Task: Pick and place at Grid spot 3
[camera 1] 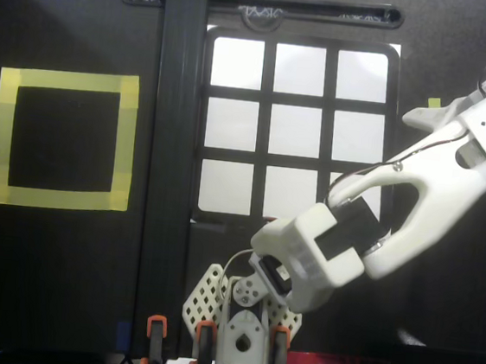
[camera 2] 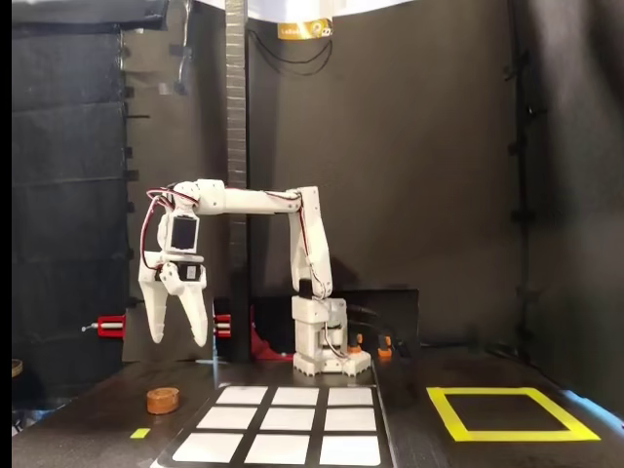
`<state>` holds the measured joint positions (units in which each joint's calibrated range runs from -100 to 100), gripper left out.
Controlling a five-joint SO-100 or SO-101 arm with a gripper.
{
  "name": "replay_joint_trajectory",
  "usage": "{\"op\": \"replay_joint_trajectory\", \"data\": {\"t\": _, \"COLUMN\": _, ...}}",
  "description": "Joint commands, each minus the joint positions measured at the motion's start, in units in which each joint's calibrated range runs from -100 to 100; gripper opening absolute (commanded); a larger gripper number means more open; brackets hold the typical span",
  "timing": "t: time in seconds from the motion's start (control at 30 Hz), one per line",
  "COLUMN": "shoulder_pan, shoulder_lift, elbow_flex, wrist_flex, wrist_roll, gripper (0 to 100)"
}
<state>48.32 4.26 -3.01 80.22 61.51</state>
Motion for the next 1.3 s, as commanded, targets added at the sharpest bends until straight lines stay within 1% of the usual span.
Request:
{"op": "replay_joint_trajectory", "data": {"t": 0.0, "shoulder_pan": 0.6, "shoulder_lift": 0.3, "elbow_flex": -2.2, "wrist_flex": -0.5, "wrist_roll": 0.5, "gripper": 39}}
{"op": "replay_joint_trajectory", "data": {"t": 0.1, "shoulder_pan": 1.2, "shoulder_lift": 2.6, "elbow_flex": -2.1, "wrist_flex": -1.6, "wrist_roll": 0.9, "gripper": 39}}
{"op": "replay_joint_trajectory", "data": {"t": 0.2, "shoulder_pan": 1.6, "shoulder_lift": 9.7, "elbow_flex": -2.1, "wrist_flex": -5.6, "wrist_roll": 1.0, "gripper": 38}}
{"op": "replay_joint_trajectory", "data": {"t": 0.3, "shoulder_pan": 2.6, "shoulder_lift": 12.0, "elbow_flex": -2.0, "wrist_flex": -7.2, "wrist_roll": 1.9, "gripper": 38}}
{"op": "replay_joint_trajectory", "data": {"t": 0.53, "shoulder_pan": 2.5, "shoulder_lift": 19.3, "elbow_flex": -2.0, "wrist_flex": -11.8, "wrist_roll": 1.9, "gripper": 38}}
{"op": "replay_joint_trajectory", "data": {"t": 0.77, "shoulder_pan": 2.1, "shoulder_lift": 20.7, "elbow_flex": -1.9, "wrist_flex": -10.9, "wrist_roll": 1.9, "gripper": 38}}
{"op": "replay_joint_trajectory", "data": {"t": 0.8, "shoulder_pan": 2.1, "shoulder_lift": 20.7, "elbow_flex": -1.9, "wrist_flex": -10.5, "wrist_roll": 1.9, "gripper": 37}}
{"op": "replay_joint_trajectory", "data": {"t": 0.87, "shoulder_pan": 2.2, "shoulder_lift": 20.7, "elbow_flex": -1.9, "wrist_flex": -10.0, "wrist_roll": 2.0, "gripper": 22}}
{"op": "replay_joint_trajectory", "data": {"t": 0.93, "shoulder_pan": 2.2, "shoulder_lift": 20.7, "elbow_flex": -1.9, "wrist_flex": -9.9, "wrist_roll": 2.0, "gripper": 15}}
{"op": "replay_joint_trajectory", "data": {"t": 0.97, "shoulder_pan": 2.3, "shoulder_lift": 20.7, "elbow_flex": -1.9, "wrist_flex": -9.9, "wrist_roll": 2.0, "gripper": 13}}
{"op": "replay_joint_trajectory", "data": {"t": 1.27, "shoulder_pan": 1.8, "shoulder_lift": 17.8, "elbow_flex": -2.2, "wrist_flex": -9.0, "wrist_roll": 1.7, "gripper": 12}}
